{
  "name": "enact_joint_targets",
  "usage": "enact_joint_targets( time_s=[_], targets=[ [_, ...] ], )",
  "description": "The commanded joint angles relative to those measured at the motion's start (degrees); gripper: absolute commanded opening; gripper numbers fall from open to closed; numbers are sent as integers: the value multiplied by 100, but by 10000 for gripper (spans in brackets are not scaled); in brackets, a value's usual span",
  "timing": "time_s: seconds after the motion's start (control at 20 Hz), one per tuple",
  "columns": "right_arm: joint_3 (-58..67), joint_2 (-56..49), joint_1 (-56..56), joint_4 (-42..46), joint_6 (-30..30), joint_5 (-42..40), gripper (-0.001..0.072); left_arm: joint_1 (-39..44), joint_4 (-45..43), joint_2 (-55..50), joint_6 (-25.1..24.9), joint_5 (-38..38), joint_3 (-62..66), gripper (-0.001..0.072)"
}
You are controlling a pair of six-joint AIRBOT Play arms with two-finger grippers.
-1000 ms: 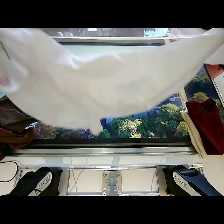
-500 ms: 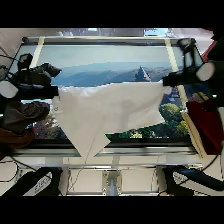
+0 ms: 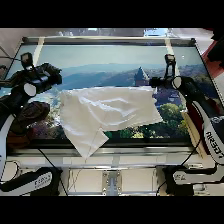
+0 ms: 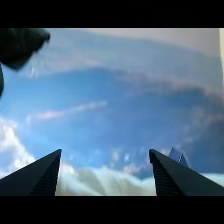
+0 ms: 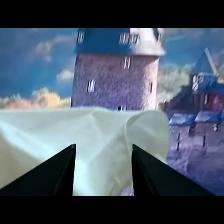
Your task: Fold the shirts.
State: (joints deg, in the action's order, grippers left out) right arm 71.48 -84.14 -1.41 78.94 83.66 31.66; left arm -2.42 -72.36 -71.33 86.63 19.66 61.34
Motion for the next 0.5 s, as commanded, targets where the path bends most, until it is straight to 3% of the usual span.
enact_joint_targets(
  time_s=[0.0,0.15,0.25,0.35,0.45],
  targets=[
    [450,254,459,229,83,249,407,-378,28,170,39,525,964,629],
    [540,831,1207,295,81,1357,407,-922,-1008,905,63,2186,1191,618],
    [540,1126,1718,293,33,1982,407,-1392,-1733,1523,527,3141,651,587],
    [494,1303,2120,271,33,2413,407,-1847,-1587,2323,826,3248,-671,587],
    [208,1432,2371,87,-129,2734,407,-2050,-538,3130,831,3289,-2358,587]
  ],
)
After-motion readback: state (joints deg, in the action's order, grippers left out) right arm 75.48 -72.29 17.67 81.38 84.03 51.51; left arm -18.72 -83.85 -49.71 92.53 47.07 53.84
